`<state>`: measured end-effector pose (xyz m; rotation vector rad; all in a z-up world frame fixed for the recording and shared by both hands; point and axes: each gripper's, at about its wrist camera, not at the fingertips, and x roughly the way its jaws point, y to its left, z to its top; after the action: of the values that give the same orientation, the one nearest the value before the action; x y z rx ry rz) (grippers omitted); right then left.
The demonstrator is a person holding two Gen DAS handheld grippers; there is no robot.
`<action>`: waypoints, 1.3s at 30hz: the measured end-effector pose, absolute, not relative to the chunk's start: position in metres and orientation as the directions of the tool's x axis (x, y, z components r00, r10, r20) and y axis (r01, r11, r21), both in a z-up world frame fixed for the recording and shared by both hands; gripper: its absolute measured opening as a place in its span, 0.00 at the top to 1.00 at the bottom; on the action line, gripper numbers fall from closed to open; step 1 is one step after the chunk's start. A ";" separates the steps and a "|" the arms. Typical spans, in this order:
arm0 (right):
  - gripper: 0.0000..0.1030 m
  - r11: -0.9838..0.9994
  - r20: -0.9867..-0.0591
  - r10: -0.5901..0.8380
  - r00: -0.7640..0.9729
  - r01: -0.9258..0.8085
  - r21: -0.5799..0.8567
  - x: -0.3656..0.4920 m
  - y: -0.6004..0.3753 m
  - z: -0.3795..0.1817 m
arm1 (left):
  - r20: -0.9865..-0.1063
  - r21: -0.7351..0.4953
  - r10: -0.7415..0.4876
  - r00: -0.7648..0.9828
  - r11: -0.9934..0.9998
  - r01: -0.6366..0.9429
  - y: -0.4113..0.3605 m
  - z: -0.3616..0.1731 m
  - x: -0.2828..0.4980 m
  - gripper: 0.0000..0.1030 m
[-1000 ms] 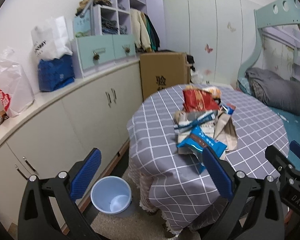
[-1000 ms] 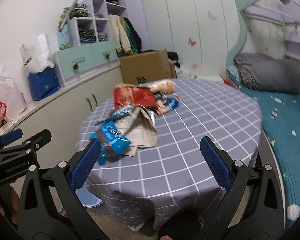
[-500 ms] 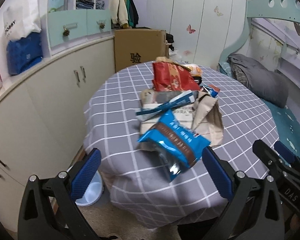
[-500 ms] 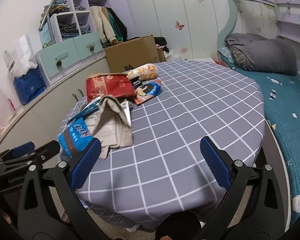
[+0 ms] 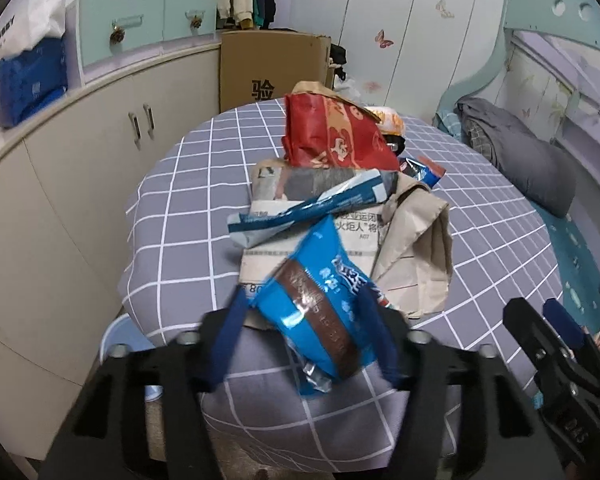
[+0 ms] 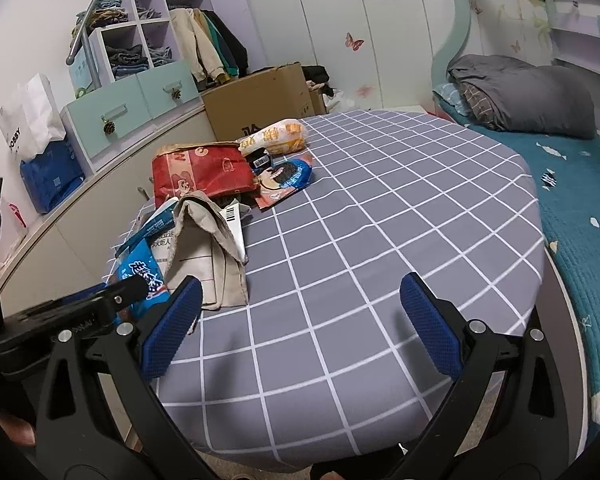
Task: Collect trash
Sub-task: 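Reach the left gripper to the blue snack bag and close on it, then lift the blue bag with the left gripper while the right gripper grasps a white-blue wrapper strip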
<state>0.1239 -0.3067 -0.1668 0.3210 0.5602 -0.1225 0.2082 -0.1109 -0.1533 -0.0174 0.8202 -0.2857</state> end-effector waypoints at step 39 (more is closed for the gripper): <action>0.29 0.892 -0.615 0.065 0.786 -0.322 -0.318 0.229 -0.159 -0.147 | -0.608 -0.355 -0.332 0.721 0.926 0.127 0.016 -0.141 0.204 0.87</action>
<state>0.2292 -0.1585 -0.1475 -0.4263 0.6364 0.2154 0.2041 0.0160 -0.1410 -0.2997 0.7239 -0.2576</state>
